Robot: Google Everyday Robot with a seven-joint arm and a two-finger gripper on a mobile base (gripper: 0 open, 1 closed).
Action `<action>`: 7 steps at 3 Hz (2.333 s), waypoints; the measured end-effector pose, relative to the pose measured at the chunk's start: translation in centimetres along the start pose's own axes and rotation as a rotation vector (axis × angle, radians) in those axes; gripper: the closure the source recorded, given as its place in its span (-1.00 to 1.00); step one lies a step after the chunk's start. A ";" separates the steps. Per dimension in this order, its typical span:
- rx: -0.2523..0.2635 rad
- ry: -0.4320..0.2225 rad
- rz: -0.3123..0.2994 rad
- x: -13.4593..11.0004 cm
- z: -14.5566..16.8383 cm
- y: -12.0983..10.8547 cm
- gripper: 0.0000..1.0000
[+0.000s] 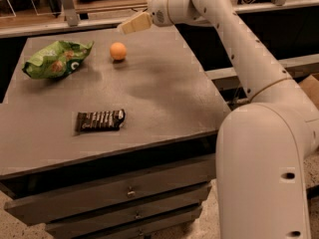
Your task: Move orange near rxbar chocolate
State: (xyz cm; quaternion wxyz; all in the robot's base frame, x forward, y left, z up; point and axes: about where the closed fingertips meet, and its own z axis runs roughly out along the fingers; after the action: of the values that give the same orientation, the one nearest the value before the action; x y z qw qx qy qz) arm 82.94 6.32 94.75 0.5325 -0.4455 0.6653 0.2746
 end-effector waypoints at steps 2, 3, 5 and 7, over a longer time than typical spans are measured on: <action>-0.075 0.114 -0.068 1.8 2.4 4.0 -1.00; -0.106 0.122 -0.083 3.0 4.1 5.1 -1.00; -0.141 0.143 -0.075 5.4 6.1 6.4 -1.00; -0.139 0.160 -0.066 6.4 6.2 6.5 -1.00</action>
Offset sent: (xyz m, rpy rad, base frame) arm -0.0373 0.0430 -0.0448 -0.2181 0.0116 0.1066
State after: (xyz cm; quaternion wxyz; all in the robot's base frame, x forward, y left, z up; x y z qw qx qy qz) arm 79.81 12.57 86.22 0.4543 -0.5234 0.6700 0.2660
